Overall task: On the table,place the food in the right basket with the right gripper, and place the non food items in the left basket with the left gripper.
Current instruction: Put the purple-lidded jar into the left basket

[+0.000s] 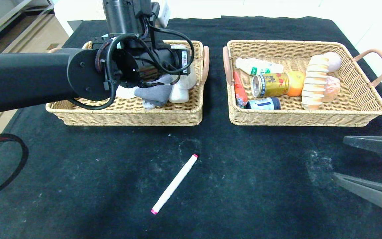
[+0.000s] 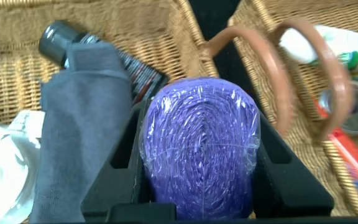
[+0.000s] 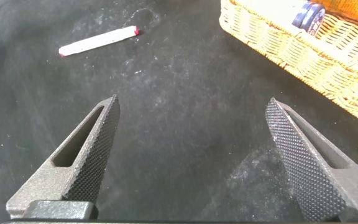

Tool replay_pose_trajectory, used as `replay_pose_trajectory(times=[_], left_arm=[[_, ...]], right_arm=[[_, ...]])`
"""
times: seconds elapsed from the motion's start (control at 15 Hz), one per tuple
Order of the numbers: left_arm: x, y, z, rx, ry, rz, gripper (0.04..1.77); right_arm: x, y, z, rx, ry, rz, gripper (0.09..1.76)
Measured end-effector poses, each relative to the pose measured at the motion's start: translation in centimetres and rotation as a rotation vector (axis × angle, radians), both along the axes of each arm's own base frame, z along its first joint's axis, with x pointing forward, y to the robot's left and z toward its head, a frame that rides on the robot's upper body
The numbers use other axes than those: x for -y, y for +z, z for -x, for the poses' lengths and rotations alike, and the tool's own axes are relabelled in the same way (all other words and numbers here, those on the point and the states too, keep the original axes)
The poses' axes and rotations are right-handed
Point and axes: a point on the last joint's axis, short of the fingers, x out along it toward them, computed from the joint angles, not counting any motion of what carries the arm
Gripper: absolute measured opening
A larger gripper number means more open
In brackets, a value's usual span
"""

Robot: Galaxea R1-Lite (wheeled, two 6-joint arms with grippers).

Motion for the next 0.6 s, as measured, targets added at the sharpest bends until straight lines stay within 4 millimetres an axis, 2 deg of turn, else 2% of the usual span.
replay_pose_trajectory(times=[0.13, 0.33, 0.6], left_arm=[[-0.04, -0.30, -0.37, -0.005, 0.006, -0.001, 0.88], [-0.04, -0.43, -0.42, -0.010, 0.008, -0.008, 1.15], [0.02, -0.68, -0.44, -0.018, 0.014, -0.012, 1.38]], right_arm=[[0.00, -0.01, -0.01, 0.000, 0.000, 0.000, 1.71], [0.00, -0.04, 0.00, -0.002, 0.001, 0.000, 1.71], [-0.02, -0.07, 0.03, -0.003, 0.002, 0.000, 1.71]])
